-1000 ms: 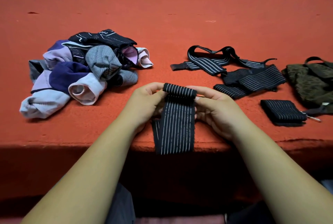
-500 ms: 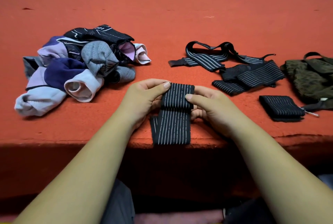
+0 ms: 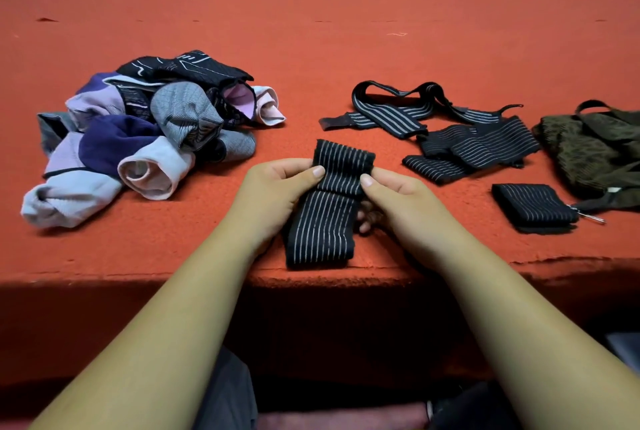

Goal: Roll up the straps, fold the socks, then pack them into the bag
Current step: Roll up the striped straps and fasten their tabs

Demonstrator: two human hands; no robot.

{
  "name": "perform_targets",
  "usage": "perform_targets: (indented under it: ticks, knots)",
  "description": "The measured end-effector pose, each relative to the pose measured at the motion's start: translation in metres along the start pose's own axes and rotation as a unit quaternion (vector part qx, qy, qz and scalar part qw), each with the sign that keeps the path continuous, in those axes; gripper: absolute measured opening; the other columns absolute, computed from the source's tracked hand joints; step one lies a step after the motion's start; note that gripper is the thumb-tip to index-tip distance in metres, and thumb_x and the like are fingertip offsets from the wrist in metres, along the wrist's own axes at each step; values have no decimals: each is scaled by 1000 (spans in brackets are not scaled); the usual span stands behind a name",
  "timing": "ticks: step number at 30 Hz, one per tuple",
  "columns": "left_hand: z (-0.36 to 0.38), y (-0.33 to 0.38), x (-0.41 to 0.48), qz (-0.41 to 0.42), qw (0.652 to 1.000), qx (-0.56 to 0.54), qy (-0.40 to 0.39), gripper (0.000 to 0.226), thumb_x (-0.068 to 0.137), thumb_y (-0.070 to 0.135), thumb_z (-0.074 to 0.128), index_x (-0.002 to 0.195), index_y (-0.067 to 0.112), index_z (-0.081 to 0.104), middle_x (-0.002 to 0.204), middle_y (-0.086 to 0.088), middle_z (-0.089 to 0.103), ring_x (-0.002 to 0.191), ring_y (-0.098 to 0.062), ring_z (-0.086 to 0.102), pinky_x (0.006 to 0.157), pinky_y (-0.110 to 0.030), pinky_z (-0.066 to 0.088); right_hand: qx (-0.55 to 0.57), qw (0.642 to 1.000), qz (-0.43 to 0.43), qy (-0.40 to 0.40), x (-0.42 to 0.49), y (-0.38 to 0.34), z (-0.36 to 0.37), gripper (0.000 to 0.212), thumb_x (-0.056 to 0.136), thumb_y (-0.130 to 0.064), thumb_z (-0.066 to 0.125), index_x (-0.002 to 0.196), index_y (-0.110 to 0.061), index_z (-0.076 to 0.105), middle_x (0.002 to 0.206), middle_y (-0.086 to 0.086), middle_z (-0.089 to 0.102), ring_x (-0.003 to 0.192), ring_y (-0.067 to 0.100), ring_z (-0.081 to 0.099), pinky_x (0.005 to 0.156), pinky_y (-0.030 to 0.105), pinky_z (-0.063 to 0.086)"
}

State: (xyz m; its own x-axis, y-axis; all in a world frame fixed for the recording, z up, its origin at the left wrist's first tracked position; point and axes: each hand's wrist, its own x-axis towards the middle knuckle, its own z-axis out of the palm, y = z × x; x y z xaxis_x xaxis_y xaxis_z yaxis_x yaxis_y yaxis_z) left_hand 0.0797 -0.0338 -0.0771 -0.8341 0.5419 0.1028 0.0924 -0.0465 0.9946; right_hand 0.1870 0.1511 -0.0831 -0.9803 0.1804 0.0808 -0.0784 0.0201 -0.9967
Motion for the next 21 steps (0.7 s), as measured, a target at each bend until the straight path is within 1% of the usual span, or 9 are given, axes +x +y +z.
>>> perform_targets:
  ticks: [2,3,6,7,10,11,14,17,21]
  knots:
    - [1,0,1,0,1000,-14,12,21,104,16,66,117,7,79,108,-17,80,87,-21,73,73,-27,57,29,999,2,-31,-1,-1,-3,31,114,-20,45,131,-14,71,93,-2,70,81,19,58,69,31,51]
    - [2,0,1,-4,1000,-24,12,22,104,16,65,119,7,79,108,-19,79,87,-23,72,71,-27,56,32,999,0,-40,-1,-1,-4,31,114,-20,45,132,-14,70,93,-3,70,82,19,57,70,32,51]
    - [2,-3,2,-7,999,-43,-3,24,105,18,64,122,8,78,113,-21,78,99,-34,74,85,-37,58,32,998,-2,-49,-1,0,-6,30,114,-19,47,133,-14,70,93,-4,69,81,16,57,71,31,50]
    - [3,-3,3,-6,999,-45,-5,25,106,18,63,123,7,77,113,-21,78,99,-33,75,85,-37,59,34,998,-1,-46,-1,0,-6,31,114,-18,47,134,-14,70,93,-3,69,80,15,57,71,31,50]
    - [4,2,-1,-11,998,-62,-18,26,107,14,60,124,1,75,108,-20,78,79,-18,74,64,-22,56,55,998,2,-33,1,1,-8,33,113,-12,46,137,-14,69,94,2,68,78,13,56,70,32,49]
    - [5,3,-1,-15,997,-73,-30,26,106,11,60,125,0,74,110,-22,78,81,-19,75,65,-22,57,67,997,1,-33,2,1,-8,34,113,-10,46,139,-12,68,92,3,67,77,14,55,69,33,48]
    - [3,5,-2,-18,995,-82,-49,26,103,6,62,126,1,73,116,-23,77,99,-30,76,81,-32,62,96,995,-3,-35,3,1,-8,36,112,-8,46,143,-9,64,92,4,65,75,15,52,66,32,45]
    - [2,3,0,-10,997,-70,-22,25,101,6,66,124,3,74,117,-22,77,100,-30,74,87,-38,61,88,996,10,-12,4,1,-6,33,112,-11,47,140,-11,67,95,6,66,75,15,55,64,30,49]
    - [1,0,3,8,998,-57,23,25,96,6,73,121,8,76,118,-23,76,101,-31,71,98,-53,56,35,999,14,1,1,-5,-2,25,111,-23,54,126,-15,73,83,0,66,71,15,59,63,31,54]
